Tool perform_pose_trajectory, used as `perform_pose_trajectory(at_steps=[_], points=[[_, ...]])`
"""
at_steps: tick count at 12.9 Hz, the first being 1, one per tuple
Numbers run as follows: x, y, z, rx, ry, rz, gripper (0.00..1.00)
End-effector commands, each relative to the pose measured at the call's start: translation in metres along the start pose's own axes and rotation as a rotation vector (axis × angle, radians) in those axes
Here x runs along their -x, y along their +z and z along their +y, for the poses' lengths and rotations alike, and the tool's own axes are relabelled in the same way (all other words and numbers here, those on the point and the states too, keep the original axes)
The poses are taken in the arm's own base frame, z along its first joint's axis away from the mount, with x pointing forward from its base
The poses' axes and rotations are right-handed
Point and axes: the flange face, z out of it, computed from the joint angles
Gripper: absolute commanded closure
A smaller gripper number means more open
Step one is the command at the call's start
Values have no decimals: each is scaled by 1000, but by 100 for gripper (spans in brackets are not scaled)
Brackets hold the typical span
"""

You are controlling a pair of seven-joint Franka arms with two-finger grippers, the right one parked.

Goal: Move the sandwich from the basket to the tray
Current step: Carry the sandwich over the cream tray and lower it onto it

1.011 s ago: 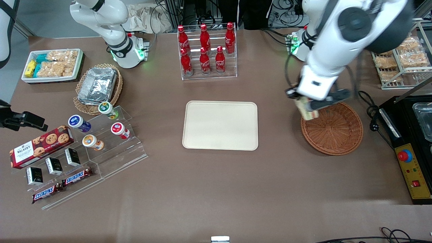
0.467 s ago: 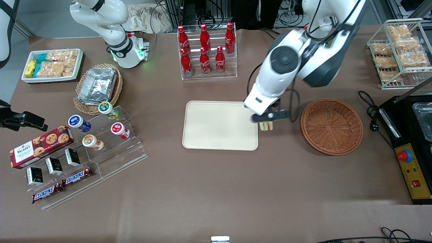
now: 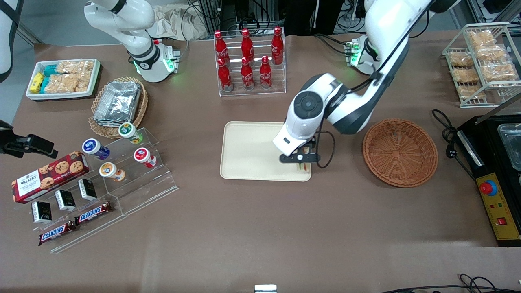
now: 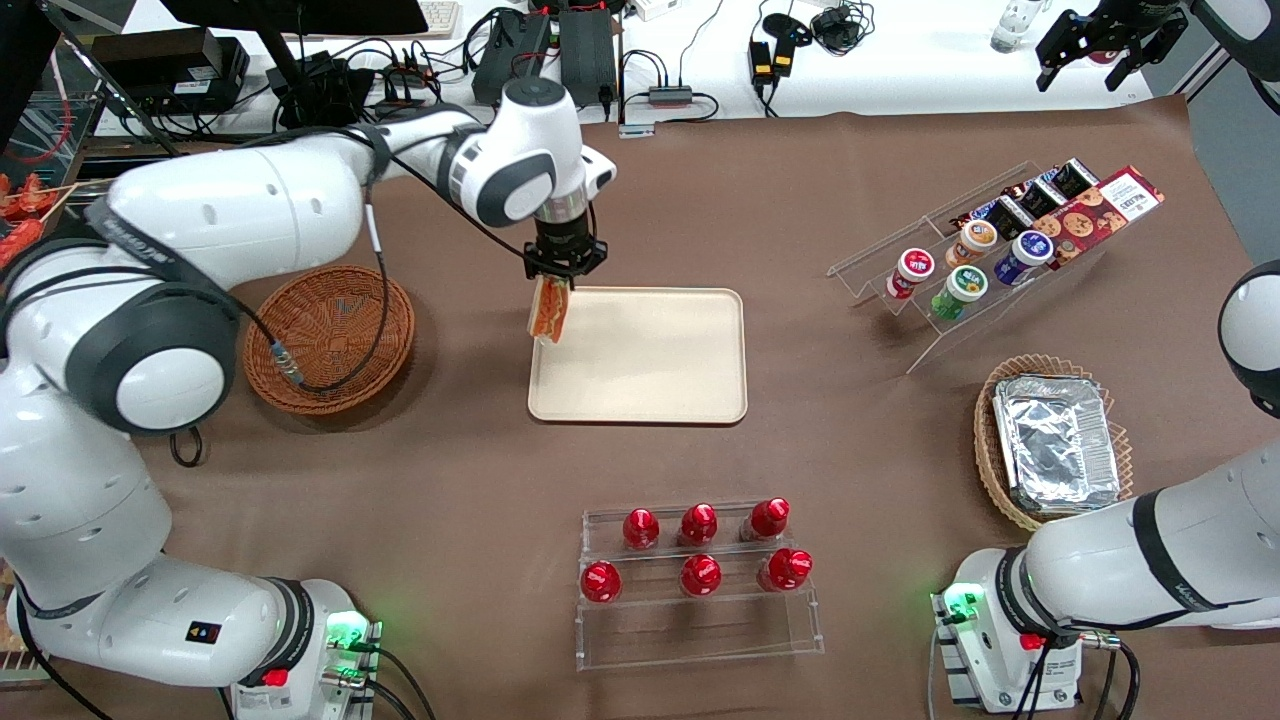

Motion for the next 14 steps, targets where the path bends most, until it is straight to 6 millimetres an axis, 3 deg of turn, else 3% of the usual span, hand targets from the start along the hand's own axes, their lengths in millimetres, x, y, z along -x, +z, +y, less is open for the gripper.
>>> perform_pose_trajectory(at_steps=[1,5,6,8,11,13,14], points=[[-5,21,16,-2,0,33,100],[3,58,16,-41,43,18,100],[4,59,16,-44,45,18,92],[4,60,16,-45,48,17,0],[3,57,13,-52,41,14,0],[1,35,13,-47,21,28,0],[-4,14,11,-58,9,35,0]])
